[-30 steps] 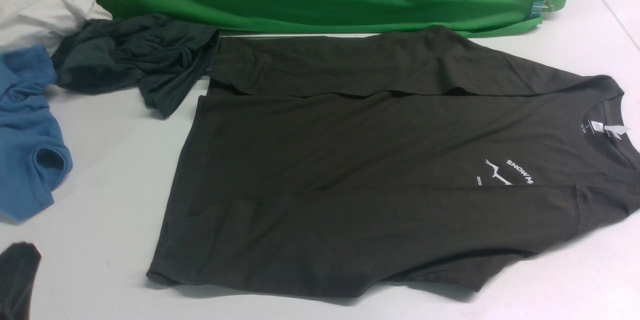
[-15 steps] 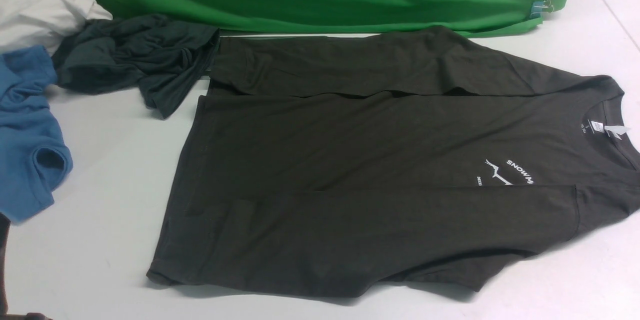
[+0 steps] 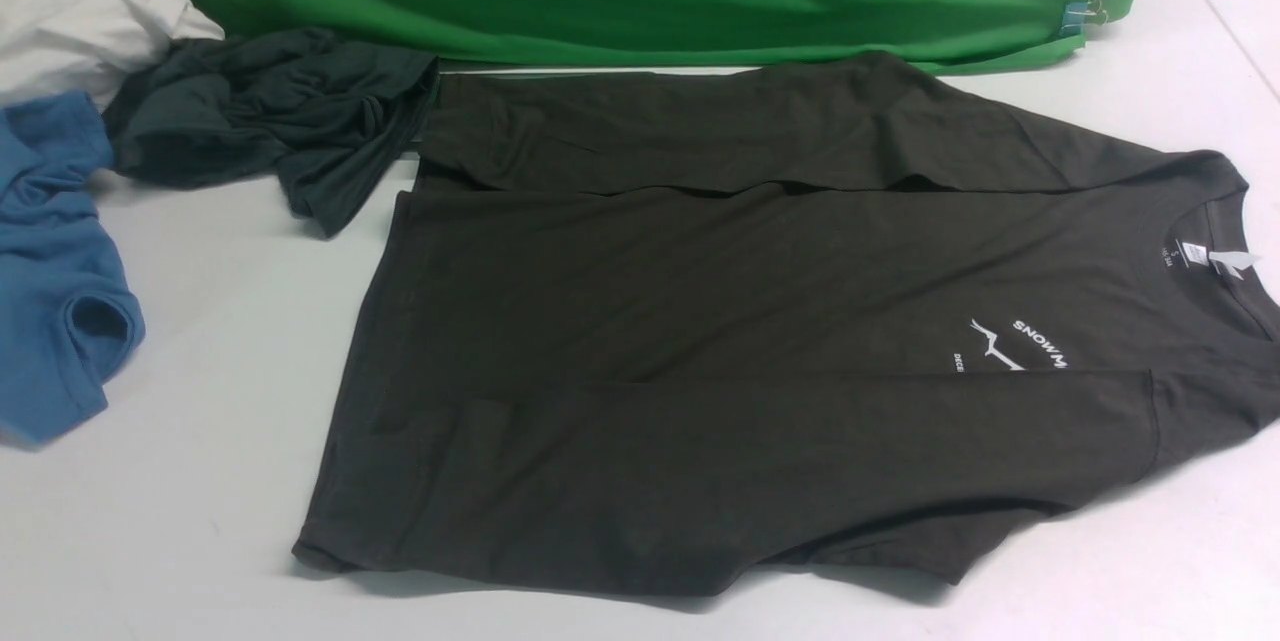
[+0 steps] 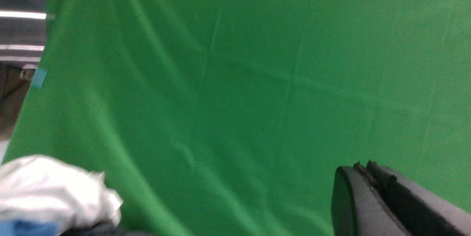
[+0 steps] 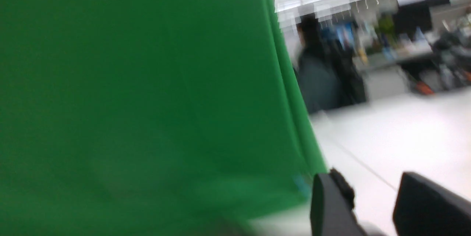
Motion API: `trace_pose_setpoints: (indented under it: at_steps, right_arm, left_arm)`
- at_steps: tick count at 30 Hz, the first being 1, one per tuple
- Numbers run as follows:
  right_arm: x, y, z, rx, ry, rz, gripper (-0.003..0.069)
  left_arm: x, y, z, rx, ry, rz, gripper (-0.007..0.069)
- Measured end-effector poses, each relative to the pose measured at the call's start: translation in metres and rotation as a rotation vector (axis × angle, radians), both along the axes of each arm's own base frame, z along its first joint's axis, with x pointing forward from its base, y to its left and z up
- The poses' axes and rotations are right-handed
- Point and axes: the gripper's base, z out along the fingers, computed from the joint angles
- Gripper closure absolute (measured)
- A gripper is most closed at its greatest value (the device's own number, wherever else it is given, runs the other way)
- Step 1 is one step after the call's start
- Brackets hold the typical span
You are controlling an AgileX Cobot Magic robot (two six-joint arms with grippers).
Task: Fold a long-sleeved shirt on a white desktop.
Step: 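Grasp the left edge of the dark T-shirt lying flat on the table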
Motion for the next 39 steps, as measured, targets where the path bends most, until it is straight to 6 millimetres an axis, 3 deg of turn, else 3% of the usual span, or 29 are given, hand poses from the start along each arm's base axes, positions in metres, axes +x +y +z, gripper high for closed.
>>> trace_pose_setpoints:
  at_steps: [7,9,10,11,12,15,20,22,25,29,35,39]
  right_arm:
    - [-0.011,-0.001,0.022,0.140,-0.281,0.065,0.0418]
    - [-0.015,0.000,0.042,0.176,-0.328,0.089,0.0418]
    - [-0.016,0.000,0.048,0.179,-0.335,0.092,0.0418]
    - [-0.017,0.000,0.069,0.184,-0.340,0.098,0.0418]
    - [-0.016,0.000,0.072,0.185,-0.333,0.098,0.0418]
    - [-0.015,0.001,0.140,0.198,-0.310,0.109,0.0418]
    - [0.001,0.001,0.205,0.155,-0.178,0.084,0.0418]
    - [0.013,0.001,0.221,0.096,-0.060,0.057,0.0418]
    - [0.033,0.000,0.224,0.009,0.107,0.027,0.0418]
    - [0.059,0.000,0.209,-0.029,0.257,0.035,0.0418]
    - [0.082,0.014,0.176,-0.049,0.472,0.149,0.0418]
    - [0.089,0.028,0.147,-0.097,0.664,0.246,0.0418]
  left_arm:
    - [-0.006,-0.001,0.016,-0.082,-0.115,-0.058,0.0606]
    - [-0.014,-0.002,0.047,-0.080,-0.189,-0.070,0.0606]
    - [-0.016,-0.002,0.050,-0.080,-0.199,-0.070,0.0606]
    - [-0.019,-0.003,0.073,-0.060,-0.218,-0.070,0.0606]
    - [-0.018,-0.003,0.076,-0.052,-0.206,-0.068,0.0606]
    - [-0.015,-0.003,0.131,-0.023,-0.113,-0.055,0.0606]
    - [0.015,-0.002,0.162,-0.058,0.231,-0.046,0.0606]
    - [0.031,-0.002,0.166,-0.050,0.384,-0.038,0.0606]
    - [0.052,0.000,0.163,0.075,0.495,0.007,0.0606]
    - [0.074,0.002,0.152,0.263,0.603,0.059,0.0606]
    - [0.094,-0.004,0.126,0.153,0.841,-0.048,0.0606]
    - [0.113,-0.008,0.097,0.145,1.102,-0.117,0.0604]
